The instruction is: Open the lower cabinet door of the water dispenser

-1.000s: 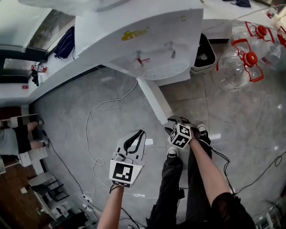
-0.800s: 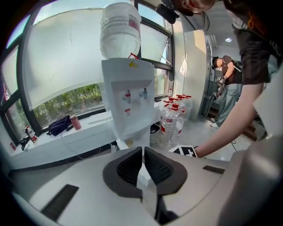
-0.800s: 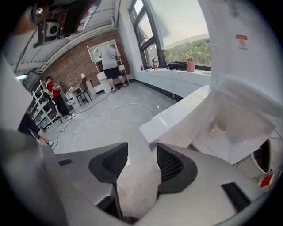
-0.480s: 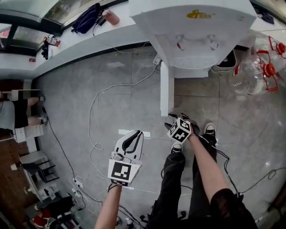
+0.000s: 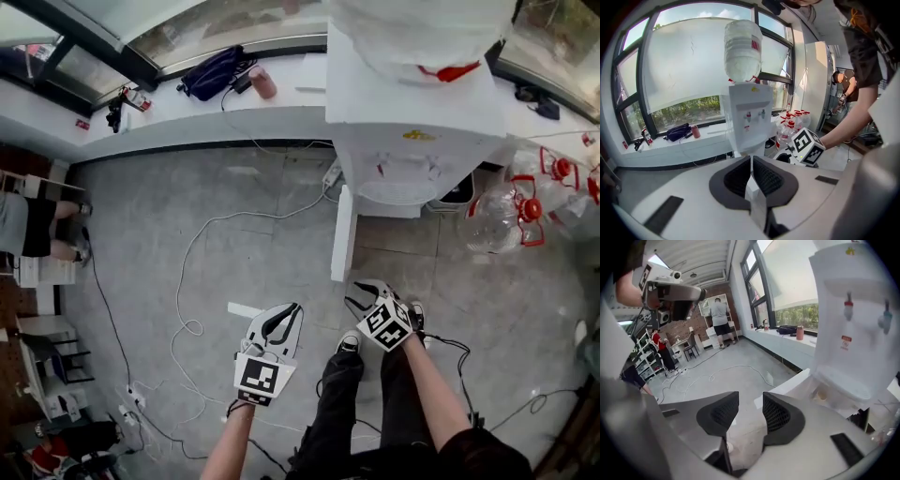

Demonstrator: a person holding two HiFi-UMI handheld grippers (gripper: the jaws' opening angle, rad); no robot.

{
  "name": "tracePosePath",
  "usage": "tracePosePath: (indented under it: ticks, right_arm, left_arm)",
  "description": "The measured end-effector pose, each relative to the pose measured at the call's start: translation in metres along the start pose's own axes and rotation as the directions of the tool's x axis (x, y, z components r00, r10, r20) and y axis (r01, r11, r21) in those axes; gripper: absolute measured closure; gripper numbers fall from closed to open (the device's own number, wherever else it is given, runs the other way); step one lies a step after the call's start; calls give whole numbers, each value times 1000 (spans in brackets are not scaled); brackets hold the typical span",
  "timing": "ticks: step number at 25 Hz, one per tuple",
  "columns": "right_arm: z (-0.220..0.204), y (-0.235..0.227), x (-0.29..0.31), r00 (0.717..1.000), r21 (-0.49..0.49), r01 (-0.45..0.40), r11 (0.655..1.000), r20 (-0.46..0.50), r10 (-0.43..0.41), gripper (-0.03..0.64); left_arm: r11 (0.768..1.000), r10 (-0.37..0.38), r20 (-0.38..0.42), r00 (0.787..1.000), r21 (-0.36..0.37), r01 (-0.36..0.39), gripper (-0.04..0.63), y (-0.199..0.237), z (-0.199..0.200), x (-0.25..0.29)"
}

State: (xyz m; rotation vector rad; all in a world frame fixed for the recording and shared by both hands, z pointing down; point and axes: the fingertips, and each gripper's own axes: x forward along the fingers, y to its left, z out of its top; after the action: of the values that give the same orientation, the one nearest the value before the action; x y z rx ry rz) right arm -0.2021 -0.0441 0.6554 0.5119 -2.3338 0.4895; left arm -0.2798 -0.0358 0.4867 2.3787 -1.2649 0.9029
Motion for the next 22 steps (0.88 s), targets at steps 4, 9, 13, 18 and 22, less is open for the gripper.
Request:
tracePosePath:
  ticks: [4, 9, 13, 18, 22]
  right_arm:
    - [42, 2, -64, 997, 64, 46, 997, 65, -50, 465]
    - [104, 12, -148, 983, 143, 101, 985, 139, -121, 489]
    - [147, 20, -208, 963, 175, 126, 977, 216, -163, 503]
    - [195, 34, -267, 922, 255, 111, 961, 333, -195, 532]
    - [223, 57, -306, 885, 282, 144, 948, 392, -251, 534]
  left_arm:
    - [1000, 23, 55, 998, 5, -24, 569, 1, 52, -18]
    - [1000, 24, 117, 993, 2, -24, 569, -2, 98, -51]
    - [1000, 16, 124, 992, -27, -13, 569, -15, 112, -73]
    - [995, -15, 136, 991, -96, 28, 569, -25, 128, -101]
    - [990, -78, 210, 975, -99, 100, 569, -35, 150, -134]
